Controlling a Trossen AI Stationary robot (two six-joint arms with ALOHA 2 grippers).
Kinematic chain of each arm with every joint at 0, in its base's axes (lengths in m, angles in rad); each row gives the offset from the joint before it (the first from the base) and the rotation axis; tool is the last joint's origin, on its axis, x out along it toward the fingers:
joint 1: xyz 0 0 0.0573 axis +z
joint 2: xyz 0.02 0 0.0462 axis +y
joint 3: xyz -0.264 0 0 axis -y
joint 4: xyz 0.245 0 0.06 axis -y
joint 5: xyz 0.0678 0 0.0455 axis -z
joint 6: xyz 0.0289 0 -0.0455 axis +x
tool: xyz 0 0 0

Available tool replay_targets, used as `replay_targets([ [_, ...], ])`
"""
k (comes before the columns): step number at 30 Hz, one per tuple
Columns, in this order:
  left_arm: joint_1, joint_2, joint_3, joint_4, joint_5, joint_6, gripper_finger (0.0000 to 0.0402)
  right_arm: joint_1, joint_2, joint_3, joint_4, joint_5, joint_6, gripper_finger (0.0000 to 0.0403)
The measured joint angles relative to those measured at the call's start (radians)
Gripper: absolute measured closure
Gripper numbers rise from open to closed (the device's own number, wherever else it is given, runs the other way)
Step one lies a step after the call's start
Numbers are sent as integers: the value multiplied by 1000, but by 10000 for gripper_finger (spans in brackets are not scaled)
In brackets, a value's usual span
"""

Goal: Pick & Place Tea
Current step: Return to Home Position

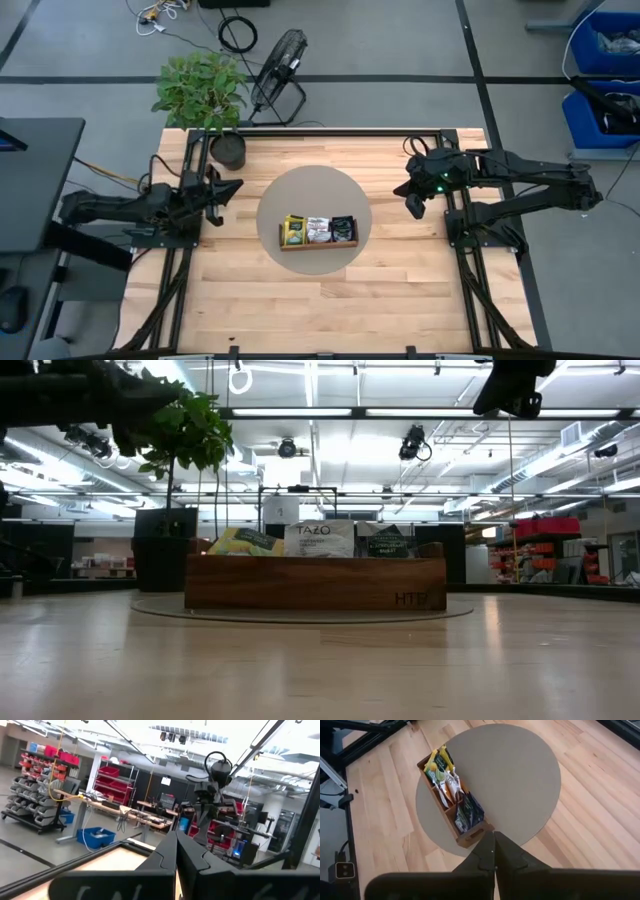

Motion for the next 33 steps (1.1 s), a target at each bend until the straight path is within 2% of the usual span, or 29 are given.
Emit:
replay_targets([
  [9,2,-255,1,-250,-9,42,399,0,36,0,7,0,0,399],
  [13,4,-250,2,-271,-31,83,399,0,53,0,21,-1,0,399],
  [20,17,-251,2,-340,-17,56,399,0,67,0,64,-11,14,399],
  [33,153,-250,2,-381,206,20,399,0,70,0,67,-11,77,399],
])
